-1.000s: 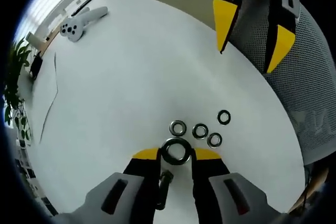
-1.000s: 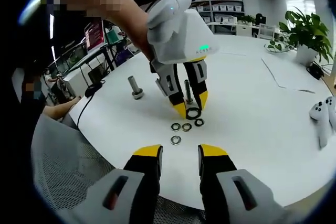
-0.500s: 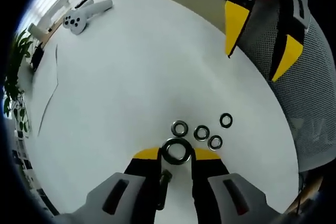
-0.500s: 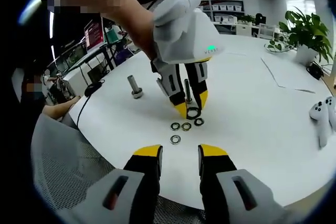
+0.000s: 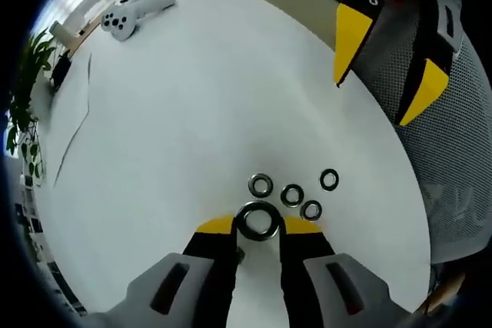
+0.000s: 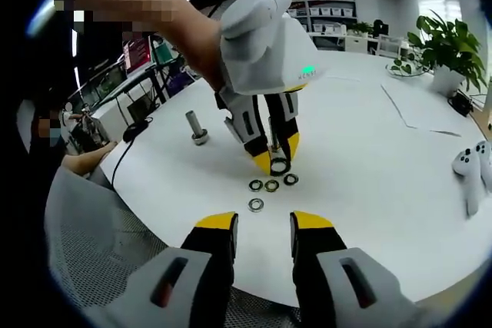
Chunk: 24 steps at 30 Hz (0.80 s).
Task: Place the washer onto the threaded stud by aligning its center hole with the stud, sliding it down to the base, and recovering from edge contact or off-axis alignment until the washer reaches the visible bottom stop.
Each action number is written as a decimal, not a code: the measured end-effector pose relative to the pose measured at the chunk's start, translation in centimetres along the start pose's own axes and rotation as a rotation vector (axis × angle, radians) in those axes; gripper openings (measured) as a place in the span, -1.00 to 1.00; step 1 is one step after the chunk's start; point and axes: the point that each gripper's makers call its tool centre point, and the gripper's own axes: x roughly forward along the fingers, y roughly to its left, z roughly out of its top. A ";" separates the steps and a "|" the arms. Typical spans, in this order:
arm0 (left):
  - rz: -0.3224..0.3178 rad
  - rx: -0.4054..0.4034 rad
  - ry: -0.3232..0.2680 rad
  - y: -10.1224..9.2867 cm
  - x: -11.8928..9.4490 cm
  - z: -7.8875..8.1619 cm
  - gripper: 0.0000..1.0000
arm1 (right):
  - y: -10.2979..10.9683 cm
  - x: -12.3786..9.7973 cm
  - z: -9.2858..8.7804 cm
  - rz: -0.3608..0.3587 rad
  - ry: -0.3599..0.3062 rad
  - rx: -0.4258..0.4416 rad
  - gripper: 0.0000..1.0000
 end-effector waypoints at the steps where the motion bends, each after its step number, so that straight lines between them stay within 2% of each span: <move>1: 0.001 -0.002 0.001 0.0 0.0 0.0 -0.63 | 0.0 0.0 0.0 0.000 0.000 -0.001 -0.40; 10: 0.014 -0.006 -0.008 0.1 -0.5 0.3 -0.63 | 0.0 0.0 -0.1 0.001 0.002 -0.002 -0.40; 24: 0.056 -0.024 -0.068 -0.4 -3.6 1.4 -0.63 | 0.1 0.0 -0.1 0.004 0.007 -0.008 -0.40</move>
